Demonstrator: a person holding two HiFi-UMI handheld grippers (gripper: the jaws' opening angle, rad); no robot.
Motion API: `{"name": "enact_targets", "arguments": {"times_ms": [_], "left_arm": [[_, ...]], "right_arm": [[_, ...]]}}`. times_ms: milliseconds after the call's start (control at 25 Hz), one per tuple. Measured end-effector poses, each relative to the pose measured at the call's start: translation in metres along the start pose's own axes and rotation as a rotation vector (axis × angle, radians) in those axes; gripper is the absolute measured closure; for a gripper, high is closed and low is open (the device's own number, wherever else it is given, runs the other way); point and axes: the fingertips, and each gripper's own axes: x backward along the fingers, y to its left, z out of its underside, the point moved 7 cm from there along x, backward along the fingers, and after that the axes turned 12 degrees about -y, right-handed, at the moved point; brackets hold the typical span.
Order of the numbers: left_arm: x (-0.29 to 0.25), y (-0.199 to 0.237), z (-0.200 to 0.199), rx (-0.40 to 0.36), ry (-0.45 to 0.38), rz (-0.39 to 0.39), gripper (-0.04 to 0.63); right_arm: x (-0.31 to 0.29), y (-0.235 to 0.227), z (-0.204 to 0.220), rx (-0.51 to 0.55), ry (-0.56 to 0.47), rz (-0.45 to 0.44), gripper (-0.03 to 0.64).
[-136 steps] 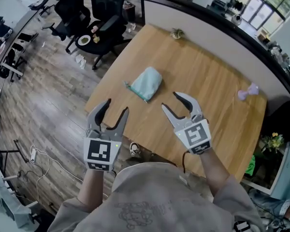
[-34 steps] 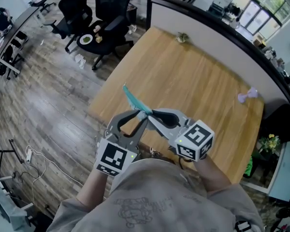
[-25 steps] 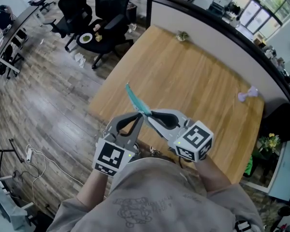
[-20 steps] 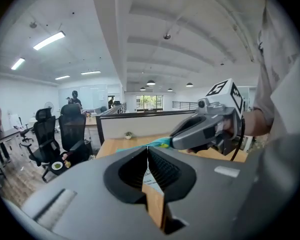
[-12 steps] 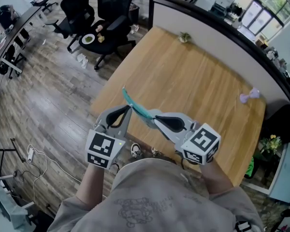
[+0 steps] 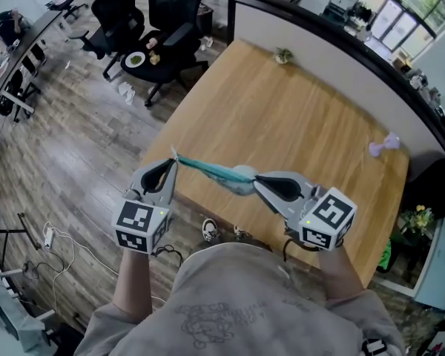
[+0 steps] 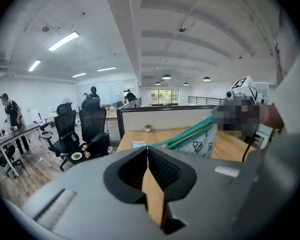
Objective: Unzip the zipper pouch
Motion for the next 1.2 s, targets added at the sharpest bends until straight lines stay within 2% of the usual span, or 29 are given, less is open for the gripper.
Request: {"name": "enact_targets", "arguments": {"times_ms": [280,360,400,520,720,840,1040,1200], "left_arm": [[-0.003,-0.005,0.005,-0.03,0.009,-0.033,0.579],[-0.003,-0.001,0.0,-0.031,-0.011,-0.054,0.547],[-0.002,0.002,-0.003,-0.028,-0.023,-0.066,0.527],[0.0,0.01,-0.015,-0.017,-0.066,-0.102,0.526],[0.008,0.019,-0.052,-0.133,-0.161,-0.18,0.526],[0.013,0.022,-0.073,-0.143,-0.225,-0.193,0.527],[0.023,0.022,-0.102,-0.139,-0.311,-0.204,0.531],[0.024,0.019,-0.109,-0.141,-0.327,-0.196,0.542]], "right_arm": [[-0.005,-0.004,-0.008,-0.014,-0.036,0.011,0.603],[-0.007,-0.007,-0.015,-0.016,-0.062,0.024,0.603],[-0.007,-0.009,-0.019,-0.017,-0.077,0.036,0.603],[-0.008,-0.017,-0.033,-0.012,-0.134,0.09,0.603],[-0.001,-0.024,-0.069,0.062,-0.28,0.243,0.602],[0.004,-0.024,-0.09,0.128,-0.359,0.31,0.602],[0.015,-0.023,-0.115,0.152,-0.478,0.355,0.602],[0.018,-0.027,-0.119,0.118,-0.516,0.365,0.601]]}}
